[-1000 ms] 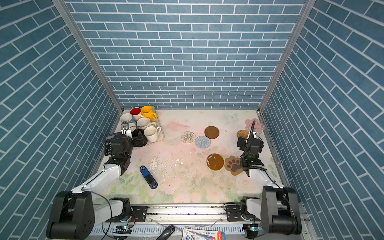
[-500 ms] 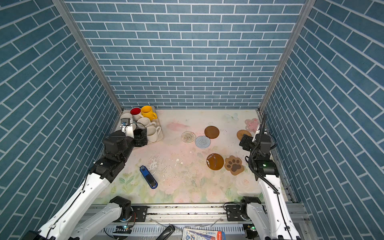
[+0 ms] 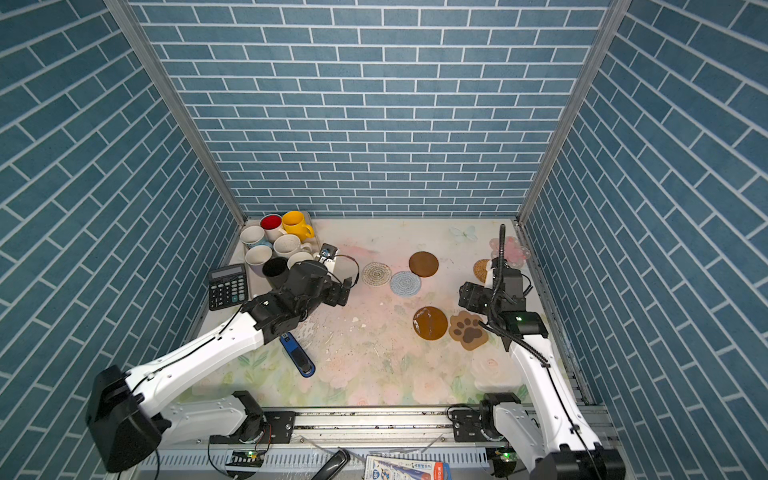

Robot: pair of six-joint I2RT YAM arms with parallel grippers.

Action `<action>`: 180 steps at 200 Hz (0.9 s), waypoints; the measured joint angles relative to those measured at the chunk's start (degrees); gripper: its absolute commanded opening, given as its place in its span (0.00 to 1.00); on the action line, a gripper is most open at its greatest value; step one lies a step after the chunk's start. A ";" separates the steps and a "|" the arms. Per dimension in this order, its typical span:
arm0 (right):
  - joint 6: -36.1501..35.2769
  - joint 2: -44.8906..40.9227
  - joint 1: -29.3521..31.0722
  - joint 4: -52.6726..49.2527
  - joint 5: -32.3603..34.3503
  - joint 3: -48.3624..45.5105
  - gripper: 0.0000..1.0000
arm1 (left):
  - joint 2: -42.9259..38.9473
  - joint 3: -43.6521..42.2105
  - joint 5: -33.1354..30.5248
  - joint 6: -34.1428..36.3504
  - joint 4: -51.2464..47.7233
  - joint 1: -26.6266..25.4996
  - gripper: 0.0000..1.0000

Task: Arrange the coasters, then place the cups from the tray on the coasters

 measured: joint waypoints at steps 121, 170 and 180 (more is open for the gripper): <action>0.59 9.55 5.53 14.29 4.61 -1.31 0.82 | 42.14 33.90 10.43 -4.02 -6.60 1.03 0.20; 1.22 9.64 7.21 19.32 7.80 -7.67 0.82 | 50.31 41.22 14.64 -5.33 -10.21 4.17 0.01; 1.38 9.64 7.54 19.82 8.31 -8.44 0.82 | 51.10 41.81 15.23 -5.81 -10.56 4.94 0.00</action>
